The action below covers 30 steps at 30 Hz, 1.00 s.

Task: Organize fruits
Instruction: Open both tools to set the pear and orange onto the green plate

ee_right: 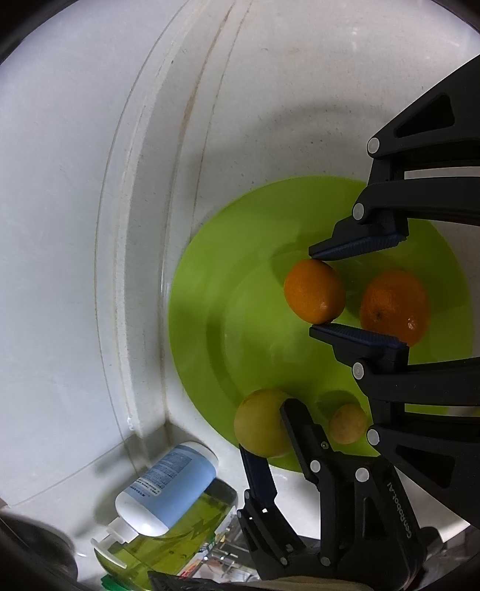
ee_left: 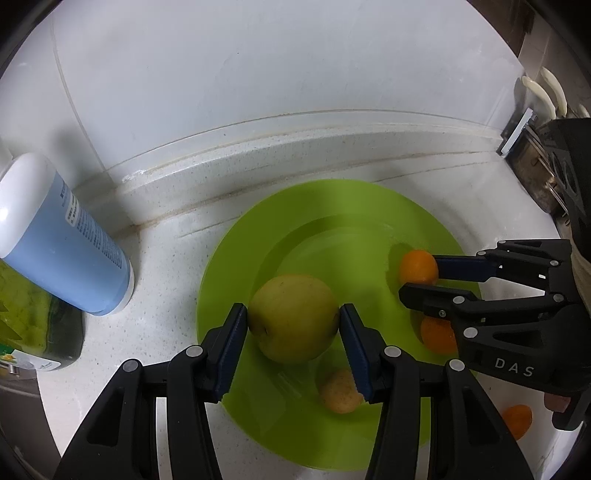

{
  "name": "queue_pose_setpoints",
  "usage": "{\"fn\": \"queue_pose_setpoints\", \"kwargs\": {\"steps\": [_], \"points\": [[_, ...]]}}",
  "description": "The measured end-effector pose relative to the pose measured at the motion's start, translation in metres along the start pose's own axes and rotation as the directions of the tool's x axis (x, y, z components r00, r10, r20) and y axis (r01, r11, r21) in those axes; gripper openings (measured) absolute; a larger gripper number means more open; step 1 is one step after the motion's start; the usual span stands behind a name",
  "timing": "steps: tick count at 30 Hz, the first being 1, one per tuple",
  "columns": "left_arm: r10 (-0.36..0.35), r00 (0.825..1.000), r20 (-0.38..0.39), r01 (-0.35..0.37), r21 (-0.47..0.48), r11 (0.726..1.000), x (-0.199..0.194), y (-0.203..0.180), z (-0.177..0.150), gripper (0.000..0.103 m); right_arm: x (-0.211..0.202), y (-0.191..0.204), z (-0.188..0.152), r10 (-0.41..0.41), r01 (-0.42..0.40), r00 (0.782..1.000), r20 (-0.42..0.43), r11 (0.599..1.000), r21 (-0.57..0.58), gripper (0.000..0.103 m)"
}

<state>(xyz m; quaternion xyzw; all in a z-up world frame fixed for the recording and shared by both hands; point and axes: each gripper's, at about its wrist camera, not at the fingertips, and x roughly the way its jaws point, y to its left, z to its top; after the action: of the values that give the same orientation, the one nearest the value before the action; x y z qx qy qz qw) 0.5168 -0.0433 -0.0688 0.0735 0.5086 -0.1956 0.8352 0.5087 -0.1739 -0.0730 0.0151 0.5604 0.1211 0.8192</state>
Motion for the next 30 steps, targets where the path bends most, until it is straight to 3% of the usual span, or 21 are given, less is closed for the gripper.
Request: {"fn": "queue_pose_setpoints", "kwargs": {"steps": [11,15,23,27,30], "points": [[0.008,1.0,0.018,-0.008,-0.002,1.0,-0.004,0.002,0.0,0.051,0.006,0.0,0.0,0.012,-0.012,1.0,-0.004,1.0,0.013,0.037],[0.001,0.998,0.056,0.0,-0.009,1.0,-0.018,0.002,0.002,0.054,-0.001,-0.001,-0.002,0.014,-0.014,1.0,0.021,1.0,0.023,0.044],[0.028,0.984,0.178,-0.021,-0.04,0.999,-0.076,-0.001,-0.012,0.06,-0.052,0.011,-0.018,-0.018,0.011,0.984,0.175,0.999,0.043,0.044],[0.059,0.968,0.245,-0.053,-0.03,0.998,-0.112,-0.011,-0.026,0.063,-0.086,0.021,-0.032,-0.032,0.02,0.964,0.263,0.999,0.05,0.044],[0.067,0.951,0.302,-0.061,-0.03,0.998,-0.142,-0.017,-0.042,0.067,-0.117,0.031,-0.049,-0.048,0.031,0.94,0.337,0.998,0.056,0.052]]}}
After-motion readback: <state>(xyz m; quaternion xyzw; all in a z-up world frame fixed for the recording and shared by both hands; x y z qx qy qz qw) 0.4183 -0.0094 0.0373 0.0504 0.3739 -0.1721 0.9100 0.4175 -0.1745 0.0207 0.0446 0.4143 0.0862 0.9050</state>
